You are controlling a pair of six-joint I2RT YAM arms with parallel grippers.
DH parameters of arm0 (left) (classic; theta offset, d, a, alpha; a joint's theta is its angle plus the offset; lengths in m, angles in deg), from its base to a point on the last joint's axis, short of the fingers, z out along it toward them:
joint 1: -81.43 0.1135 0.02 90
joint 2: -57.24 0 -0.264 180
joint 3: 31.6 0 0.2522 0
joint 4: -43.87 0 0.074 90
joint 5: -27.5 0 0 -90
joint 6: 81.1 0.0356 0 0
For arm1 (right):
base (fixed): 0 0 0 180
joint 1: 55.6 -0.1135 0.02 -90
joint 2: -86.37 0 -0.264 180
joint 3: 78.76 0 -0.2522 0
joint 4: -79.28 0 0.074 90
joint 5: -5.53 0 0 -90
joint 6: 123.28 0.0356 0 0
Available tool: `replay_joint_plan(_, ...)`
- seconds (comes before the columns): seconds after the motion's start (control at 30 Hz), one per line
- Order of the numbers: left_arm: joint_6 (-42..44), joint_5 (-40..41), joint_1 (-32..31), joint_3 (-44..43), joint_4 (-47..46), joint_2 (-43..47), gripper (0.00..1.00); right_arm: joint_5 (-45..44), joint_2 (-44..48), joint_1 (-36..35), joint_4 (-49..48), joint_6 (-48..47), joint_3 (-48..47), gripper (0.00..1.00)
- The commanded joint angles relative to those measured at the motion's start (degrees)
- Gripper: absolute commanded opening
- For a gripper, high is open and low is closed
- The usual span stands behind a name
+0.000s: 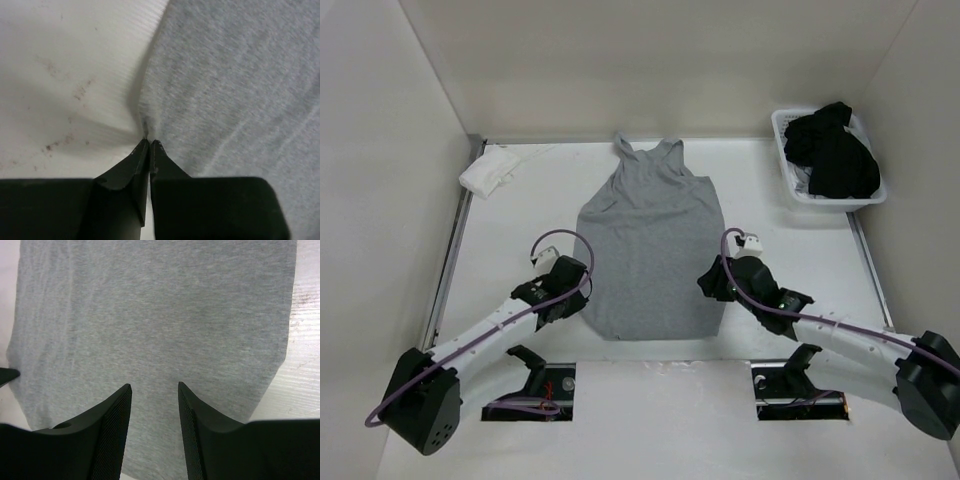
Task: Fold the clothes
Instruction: Flatten the tank top out
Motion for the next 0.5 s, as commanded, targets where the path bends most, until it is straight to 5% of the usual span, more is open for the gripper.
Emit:
replay_joint_plan(0.0,-2.6,-2.6,-2.3,-8.8,9.2,5.2,0.00,-1.4,-1.0,0.8,-4.1,0.3,0.3,0.47)
replay_joint_plan(0.13,-5.4,-1.0,-5.5,-28.6,32.3,8.7,0.03,-1.5,-1.2,1.9,-4.7,0.0,0.5,0.49)
replay_joint_plan(0.2,-5.1,-1.3,-5.8,-34.5,38.3,6.5,0.16,-1.5,-1.1,2.8,-4.9,-0.2,0.6,0.51)
replay_joint_plan(0.33,0.8,-1.0,-1.8,-37.7,38.0,2.2,0.42,-1.6,-2.6,4.0,-5.9,-0.4,0.6,0.57)
replay_joint_plan(0.47,4.9,1.6,3.3,-33.4,30.6,1.8,0.45,-1.9,-4.4,4.2,-6.1,-0.5,0.7,0.60)
